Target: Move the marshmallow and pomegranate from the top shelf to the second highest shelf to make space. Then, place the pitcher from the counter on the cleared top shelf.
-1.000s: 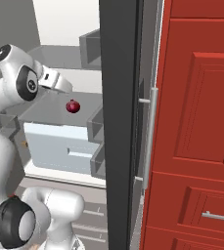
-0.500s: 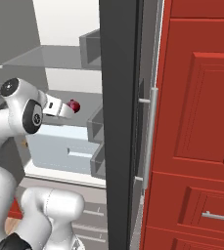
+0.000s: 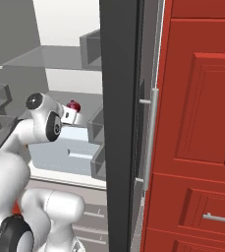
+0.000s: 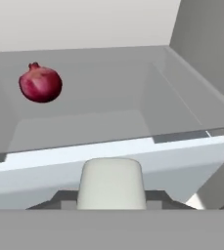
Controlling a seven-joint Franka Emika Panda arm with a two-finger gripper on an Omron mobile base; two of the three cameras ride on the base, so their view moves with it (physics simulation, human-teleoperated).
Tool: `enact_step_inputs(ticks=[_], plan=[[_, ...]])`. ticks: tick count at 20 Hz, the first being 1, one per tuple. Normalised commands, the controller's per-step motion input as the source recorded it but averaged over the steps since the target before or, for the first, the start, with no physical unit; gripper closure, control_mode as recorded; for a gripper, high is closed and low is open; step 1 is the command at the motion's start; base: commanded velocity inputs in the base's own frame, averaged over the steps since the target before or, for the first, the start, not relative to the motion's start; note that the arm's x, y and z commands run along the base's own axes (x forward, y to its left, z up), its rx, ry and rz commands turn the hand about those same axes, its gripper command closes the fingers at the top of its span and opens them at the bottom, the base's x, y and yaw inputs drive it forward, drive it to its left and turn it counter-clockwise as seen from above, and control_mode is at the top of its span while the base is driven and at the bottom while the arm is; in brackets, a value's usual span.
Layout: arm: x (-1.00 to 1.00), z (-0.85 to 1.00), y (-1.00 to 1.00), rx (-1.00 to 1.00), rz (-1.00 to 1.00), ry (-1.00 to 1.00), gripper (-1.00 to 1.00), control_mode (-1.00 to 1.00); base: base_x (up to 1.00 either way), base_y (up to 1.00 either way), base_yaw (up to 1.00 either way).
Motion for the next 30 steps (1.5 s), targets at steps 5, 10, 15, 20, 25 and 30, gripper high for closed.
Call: enact_step_inputs(ticks=[5, 10, 15, 20, 25, 30], plan=[[0.81, -0.28, -0.01, 0.00, 0.01, 0.03, 1.00, -1.00, 0.00, 0.00, 0.00], [0.74, -0.25, -0.06, 0.00, 0.00, 0.01, 1.00, -1.00, 0.00, 0.00, 0.00], [0.66, -0.31, -0.11, 0.00, 0.00, 0.00, 1.00, -1.00, 0.00, 0.00, 0.00], [0.54, -0.41, -0.04, 0.00, 0.00, 0.00, 1.00, -1.00, 0.00, 0.00, 0.00], [0.57, -0.37, 0.00, 0.00, 0.00, 0.00, 1.00, -1.00, 0.00, 0.00, 0.00], [0.66, -0.24, 0.00, 0.00, 0.00, 0.00, -1.00, -1.00, 0.00, 0.00, 0.00]])
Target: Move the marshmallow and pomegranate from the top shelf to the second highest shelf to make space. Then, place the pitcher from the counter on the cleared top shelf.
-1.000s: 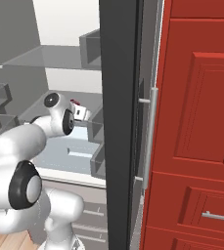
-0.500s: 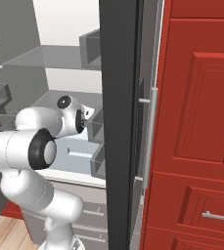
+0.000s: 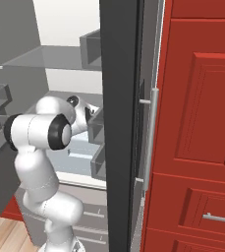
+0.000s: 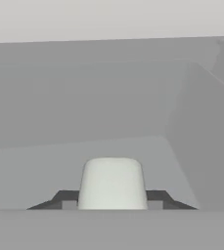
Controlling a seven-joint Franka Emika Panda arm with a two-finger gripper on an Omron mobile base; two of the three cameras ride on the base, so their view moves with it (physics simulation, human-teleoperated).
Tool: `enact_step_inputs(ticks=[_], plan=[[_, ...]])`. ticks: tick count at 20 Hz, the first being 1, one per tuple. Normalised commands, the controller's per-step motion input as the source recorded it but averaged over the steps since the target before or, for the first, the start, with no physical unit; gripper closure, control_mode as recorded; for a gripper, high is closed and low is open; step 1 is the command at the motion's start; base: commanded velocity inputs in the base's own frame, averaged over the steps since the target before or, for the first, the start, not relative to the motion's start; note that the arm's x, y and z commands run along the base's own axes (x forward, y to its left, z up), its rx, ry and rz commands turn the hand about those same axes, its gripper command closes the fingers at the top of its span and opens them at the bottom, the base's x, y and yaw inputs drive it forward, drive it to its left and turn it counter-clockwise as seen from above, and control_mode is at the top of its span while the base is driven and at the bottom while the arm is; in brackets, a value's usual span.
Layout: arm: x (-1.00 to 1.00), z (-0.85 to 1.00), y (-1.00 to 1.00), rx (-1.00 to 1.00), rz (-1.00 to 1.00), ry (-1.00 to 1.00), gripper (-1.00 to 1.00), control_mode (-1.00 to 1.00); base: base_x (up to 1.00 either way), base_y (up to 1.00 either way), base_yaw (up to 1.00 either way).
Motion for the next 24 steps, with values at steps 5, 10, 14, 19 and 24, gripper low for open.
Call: enact_step_inputs(ticks=[5, 10, 14, 19, 24], plan=[[0.51, -0.12, 0.00, 0.00, 0.00, 0.00, -1.00, -1.00, 0.00, 0.00, 0.00], [-0.07, -0.07, 0.00, 0.00, -0.01, -0.03, -1.00, -1.00, 0.00, 0.00, 0.00], [-0.51, 0.00, 0.00, 0.00, 0.00, -0.09, -1.00, -1.00, 0.00, 0.00, 0.00], [-0.95, 0.10, 0.00, 0.00, 0.00, -0.10, -1.00, -1.00, 0.00, 0.00, 0.00], [-0.94, 0.49, 0.02, -0.02, 0.00, -0.04, -1.00, -1.00, 0.00, 0.00, 0.00]])
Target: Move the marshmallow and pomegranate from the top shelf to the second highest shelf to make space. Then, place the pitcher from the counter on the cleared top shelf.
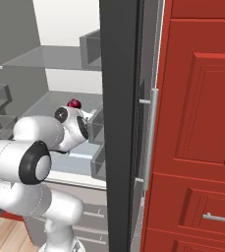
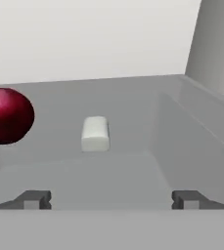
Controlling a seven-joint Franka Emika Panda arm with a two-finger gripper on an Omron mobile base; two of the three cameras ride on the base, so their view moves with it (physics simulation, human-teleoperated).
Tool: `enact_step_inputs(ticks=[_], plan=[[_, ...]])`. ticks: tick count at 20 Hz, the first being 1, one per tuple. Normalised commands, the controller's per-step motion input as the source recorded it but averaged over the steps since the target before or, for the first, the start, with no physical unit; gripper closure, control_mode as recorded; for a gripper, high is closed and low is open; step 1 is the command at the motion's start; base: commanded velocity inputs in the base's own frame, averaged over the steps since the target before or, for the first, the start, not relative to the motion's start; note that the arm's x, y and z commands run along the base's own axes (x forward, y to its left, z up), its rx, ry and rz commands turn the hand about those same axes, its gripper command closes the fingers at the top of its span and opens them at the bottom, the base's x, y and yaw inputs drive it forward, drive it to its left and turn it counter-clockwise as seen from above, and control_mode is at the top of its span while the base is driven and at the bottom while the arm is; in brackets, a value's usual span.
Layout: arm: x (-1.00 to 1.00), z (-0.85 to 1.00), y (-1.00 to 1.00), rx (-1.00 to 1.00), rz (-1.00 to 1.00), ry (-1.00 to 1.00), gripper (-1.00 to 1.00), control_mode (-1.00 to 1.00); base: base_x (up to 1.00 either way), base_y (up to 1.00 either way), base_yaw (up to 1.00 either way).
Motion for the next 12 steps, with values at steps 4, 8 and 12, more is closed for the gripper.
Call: enact_step_inputs(ticks=[4, 8, 12], plan=[[-0.77, 0.91, 0.16, 0.00, 0.02, 0.00, -1.00, -1.00, 0.00, 0.00, 0.00], [-0.69, 1.00, 0.05, 0.01, 0.06, 0.00, -1.00, -1.00, 0.00, 0.00, 0.00], [-0.53, 1.00, -0.05, 0.16, 0.09, 0.02, -1.00, -1.00, 0.00, 0.00, 0.00]])
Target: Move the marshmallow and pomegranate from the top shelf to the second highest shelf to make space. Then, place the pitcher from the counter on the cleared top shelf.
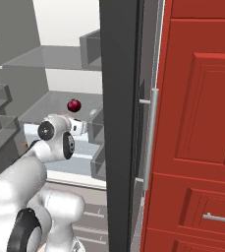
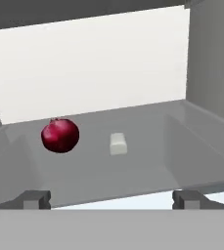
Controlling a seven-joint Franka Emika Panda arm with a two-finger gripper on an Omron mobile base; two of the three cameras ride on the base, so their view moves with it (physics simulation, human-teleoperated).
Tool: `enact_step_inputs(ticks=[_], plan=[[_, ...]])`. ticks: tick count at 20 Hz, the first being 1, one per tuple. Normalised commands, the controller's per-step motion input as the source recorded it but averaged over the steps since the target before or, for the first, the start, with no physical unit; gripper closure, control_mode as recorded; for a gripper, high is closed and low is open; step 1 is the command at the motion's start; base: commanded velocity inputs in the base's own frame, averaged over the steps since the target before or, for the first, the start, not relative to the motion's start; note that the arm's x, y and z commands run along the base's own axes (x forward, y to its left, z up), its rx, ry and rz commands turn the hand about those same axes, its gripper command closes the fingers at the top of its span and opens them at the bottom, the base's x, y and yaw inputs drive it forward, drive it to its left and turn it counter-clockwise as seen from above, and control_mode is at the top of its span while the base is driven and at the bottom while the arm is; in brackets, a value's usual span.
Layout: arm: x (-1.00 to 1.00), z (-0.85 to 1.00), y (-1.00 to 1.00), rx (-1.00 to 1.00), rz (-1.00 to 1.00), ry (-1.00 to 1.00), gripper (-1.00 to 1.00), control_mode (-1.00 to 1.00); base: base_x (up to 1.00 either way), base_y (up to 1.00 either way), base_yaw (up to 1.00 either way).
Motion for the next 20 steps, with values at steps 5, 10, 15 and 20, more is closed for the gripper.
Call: enact_step_inputs(ticks=[5, 10, 15, 20], plan=[[-0.41, 1.00, -0.12, 0.25, 0.16, 0.07, -1.00, -1.00, 0.00, 0.00, 0.00], [-0.33, 0.77, 0.06, 0.08, 0.08, 0.20, -1.00, -1.00, 0.00, 0.00, 0.00], [-0.74, 0.08, 0.26, -0.16, 0.00, 0.23, -1.00, -1.00, 0.00, 0.00, 0.00], [-0.76, -0.02, 0.08, -0.22, 0.00, 0.12, -1.00, -1.00, 0.00, 0.00, 0.00]])
